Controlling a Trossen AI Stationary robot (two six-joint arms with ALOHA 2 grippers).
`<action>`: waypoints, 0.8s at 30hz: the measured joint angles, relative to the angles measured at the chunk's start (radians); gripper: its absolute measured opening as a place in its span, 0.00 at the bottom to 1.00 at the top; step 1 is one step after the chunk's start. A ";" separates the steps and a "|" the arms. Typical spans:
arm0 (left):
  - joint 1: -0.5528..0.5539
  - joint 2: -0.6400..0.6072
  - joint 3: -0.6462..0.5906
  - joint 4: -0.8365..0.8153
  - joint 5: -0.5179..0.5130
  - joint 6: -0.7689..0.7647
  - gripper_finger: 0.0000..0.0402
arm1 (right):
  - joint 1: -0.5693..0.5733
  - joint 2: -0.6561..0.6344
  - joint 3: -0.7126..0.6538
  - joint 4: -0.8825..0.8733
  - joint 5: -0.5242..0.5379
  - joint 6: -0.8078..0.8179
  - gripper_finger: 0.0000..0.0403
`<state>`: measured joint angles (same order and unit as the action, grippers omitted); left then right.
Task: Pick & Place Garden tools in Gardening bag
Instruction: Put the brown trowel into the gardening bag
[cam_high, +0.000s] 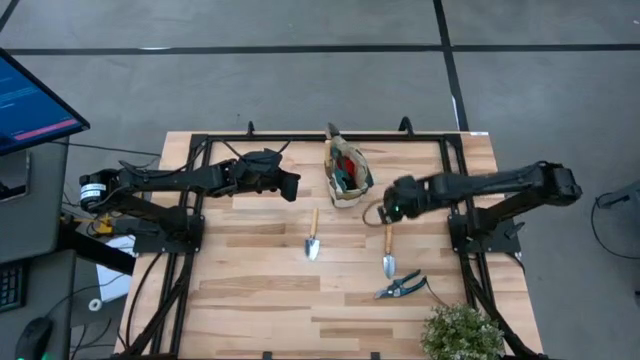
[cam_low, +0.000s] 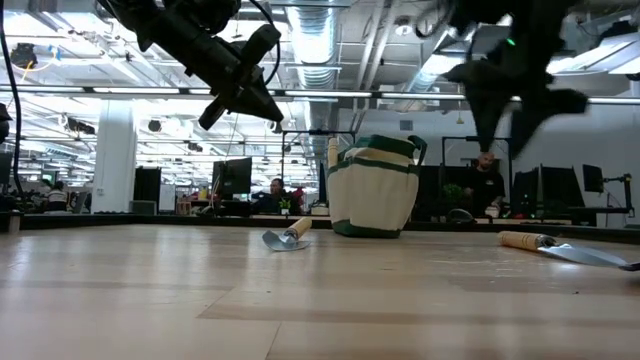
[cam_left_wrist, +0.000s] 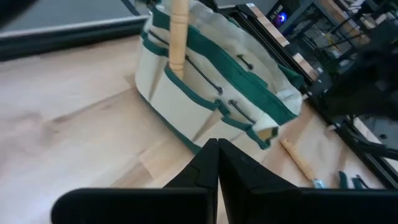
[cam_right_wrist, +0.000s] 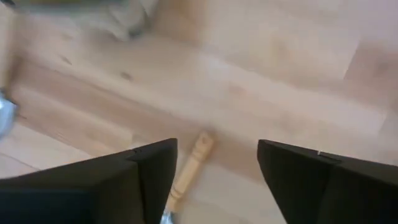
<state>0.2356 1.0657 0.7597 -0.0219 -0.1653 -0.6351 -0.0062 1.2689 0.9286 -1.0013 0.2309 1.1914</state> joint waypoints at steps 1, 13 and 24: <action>0.000 0.000 0.000 0.000 0.010 -0.006 0.02 | 0.024 0.000 -0.033 0.023 -0.011 0.041 0.56; -0.003 0.000 0.000 0.003 0.033 -0.062 0.01 | 0.159 0.086 -0.277 0.382 -0.074 0.250 0.62; -0.006 0.000 0.000 0.003 0.033 -0.062 0.02 | 0.185 0.262 -0.256 0.456 -0.130 0.240 0.52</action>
<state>0.2291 1.0657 0.7597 -0.0185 -0.1326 -0.6968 0.1789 1.5313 0.6724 -0.5453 0.1010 1.4316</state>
